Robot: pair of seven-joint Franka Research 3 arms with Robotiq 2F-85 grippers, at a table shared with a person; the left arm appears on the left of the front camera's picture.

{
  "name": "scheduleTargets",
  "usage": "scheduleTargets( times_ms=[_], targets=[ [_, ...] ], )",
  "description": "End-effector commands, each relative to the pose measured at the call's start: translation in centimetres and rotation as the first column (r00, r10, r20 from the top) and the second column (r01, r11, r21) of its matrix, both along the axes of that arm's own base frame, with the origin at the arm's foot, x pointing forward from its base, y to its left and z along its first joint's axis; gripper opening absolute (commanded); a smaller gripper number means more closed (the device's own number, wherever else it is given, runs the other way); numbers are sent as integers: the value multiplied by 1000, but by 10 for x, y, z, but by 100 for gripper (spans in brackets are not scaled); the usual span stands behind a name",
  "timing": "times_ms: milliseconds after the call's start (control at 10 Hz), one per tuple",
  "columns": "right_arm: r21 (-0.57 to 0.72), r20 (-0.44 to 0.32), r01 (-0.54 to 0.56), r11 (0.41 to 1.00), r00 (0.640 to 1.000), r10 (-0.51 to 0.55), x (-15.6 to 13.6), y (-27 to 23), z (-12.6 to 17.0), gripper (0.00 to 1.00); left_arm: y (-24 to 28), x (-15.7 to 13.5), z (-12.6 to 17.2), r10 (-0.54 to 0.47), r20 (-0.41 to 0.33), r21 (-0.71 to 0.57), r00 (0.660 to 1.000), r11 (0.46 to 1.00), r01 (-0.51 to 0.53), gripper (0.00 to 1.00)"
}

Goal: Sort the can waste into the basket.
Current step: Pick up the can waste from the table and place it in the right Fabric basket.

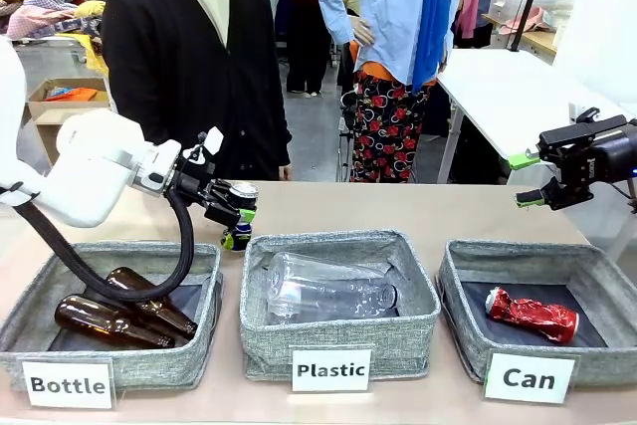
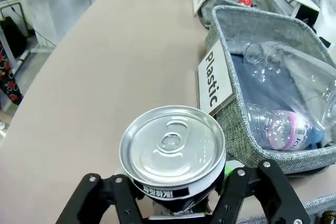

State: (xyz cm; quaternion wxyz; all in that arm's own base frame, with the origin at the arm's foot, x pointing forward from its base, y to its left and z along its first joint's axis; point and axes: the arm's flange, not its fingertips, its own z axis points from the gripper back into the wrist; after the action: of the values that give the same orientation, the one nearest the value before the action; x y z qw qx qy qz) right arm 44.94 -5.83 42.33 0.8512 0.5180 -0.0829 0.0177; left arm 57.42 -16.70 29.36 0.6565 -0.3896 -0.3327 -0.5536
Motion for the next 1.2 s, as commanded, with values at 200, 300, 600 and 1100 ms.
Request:
scheduleTargets(
  times_ms=[200,300,600,1100],
  targets=[
    [3,15,-12,1000,1000,12,-1,-2,2,100,18,-13,27,0,66,-100,998,995,7,0],
    [3,15,-12,1000,1000,12,-1,-2,2,100,28,-25,46,-6,84,-115,996,993,16,0],
    [3,15,-12,1000,1000,12,-1,-2,2,100,62,-99,115,1,63,-34,998,999,1,0],
    [3,15,-12,1000,1000,12,-1,-2,2,100,109,-193,114,-126,211,29,969,992,123,0]
  ],
)
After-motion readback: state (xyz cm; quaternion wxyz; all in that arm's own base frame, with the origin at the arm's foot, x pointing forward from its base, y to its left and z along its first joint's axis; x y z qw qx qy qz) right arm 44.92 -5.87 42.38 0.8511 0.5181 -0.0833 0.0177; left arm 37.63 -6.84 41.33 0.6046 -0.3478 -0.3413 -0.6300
